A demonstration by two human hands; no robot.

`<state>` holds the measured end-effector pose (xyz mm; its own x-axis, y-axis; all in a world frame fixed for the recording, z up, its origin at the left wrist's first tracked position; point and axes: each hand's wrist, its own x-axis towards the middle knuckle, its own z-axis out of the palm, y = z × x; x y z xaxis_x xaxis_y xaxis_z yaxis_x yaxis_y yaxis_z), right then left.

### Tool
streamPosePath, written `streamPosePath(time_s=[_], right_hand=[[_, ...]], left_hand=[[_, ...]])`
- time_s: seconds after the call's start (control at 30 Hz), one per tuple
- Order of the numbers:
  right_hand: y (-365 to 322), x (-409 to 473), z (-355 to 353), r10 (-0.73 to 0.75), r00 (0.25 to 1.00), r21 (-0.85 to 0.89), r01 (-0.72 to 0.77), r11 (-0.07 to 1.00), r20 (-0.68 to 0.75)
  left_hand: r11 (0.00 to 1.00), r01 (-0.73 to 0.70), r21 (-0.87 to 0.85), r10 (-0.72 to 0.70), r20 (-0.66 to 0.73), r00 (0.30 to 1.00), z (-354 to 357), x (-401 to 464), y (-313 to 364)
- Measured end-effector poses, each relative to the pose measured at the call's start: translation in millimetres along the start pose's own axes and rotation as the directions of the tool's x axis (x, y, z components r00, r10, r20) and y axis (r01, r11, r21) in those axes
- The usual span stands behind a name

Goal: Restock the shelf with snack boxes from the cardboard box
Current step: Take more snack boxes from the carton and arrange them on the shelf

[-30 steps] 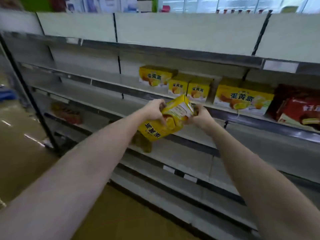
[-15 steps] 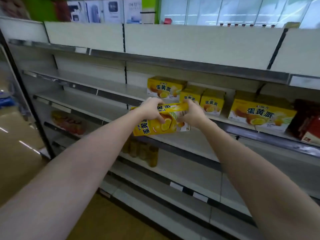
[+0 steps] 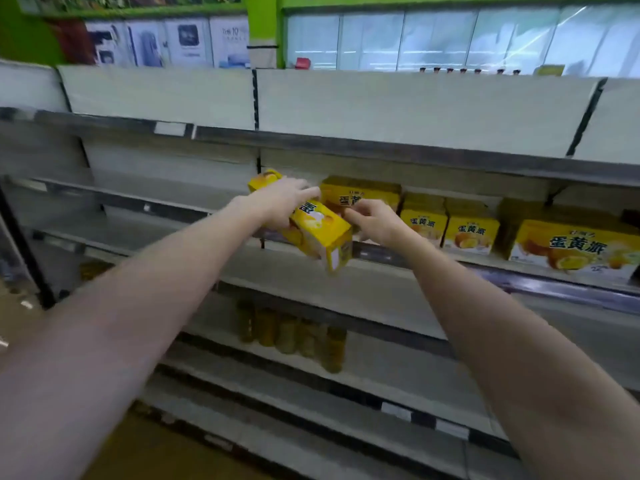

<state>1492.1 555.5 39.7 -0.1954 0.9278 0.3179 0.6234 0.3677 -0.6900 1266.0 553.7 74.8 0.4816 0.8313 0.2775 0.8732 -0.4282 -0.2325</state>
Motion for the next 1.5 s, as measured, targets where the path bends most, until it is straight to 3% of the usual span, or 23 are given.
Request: streamPosePath(time_s=[0.07,0.3,0.47,0.67,0.9,1.1,1.33,1.5], right_hand=[[-3,12,14,-0.016,1.000,-0.172,0.014,0.985,-0.007],[-21,30,54,-0.036,0.999,-0.458,0.041,0.888,0.021],[-39,40,59,-0.161,0.981,-0.668,0.190,0.719,0.106],[-49,62,67,-0.200,0.930,-0.796,0.367,0.482,0.308],[-52,79,51,-0.208,0.928,-0.795,0.372,0.478,0.309],[-36,90,27,-0.089,0.979,-0.839,0.201,0.505,0.181],[0,103,10,0.057,0.998,-0.799,-0.036,0.601,-0.003],[20,113,6,0.124,0.990,-0.746,-0.133,0.653,-0.068]], left_hand=[[0.994,-0.086,0.070,0.086,-0.007,0.996,3,-7,-22],[0.890,-0.311,0.332,0.349,-0.061,0.935,8,-26,-61],[0.779,-0.483,0.400,0.546,-0.053,0.836,19,-24,-73],[0.723,-0.534,0.439,0.614,-0.054,0.787,24,-12,-71],[0.696,-0.557,0.453,0.637,-0.031,0.770,24,5,-73],[0.702,-0.517,0.489,0.589,0.009,0.808,27,33,-87],[0.812,-0.386,0.437,0.399,0.066,0.914,41,71,-95],[0.911,-0.275,0.309,0.282,0.022,0.959,60,99,-79]])
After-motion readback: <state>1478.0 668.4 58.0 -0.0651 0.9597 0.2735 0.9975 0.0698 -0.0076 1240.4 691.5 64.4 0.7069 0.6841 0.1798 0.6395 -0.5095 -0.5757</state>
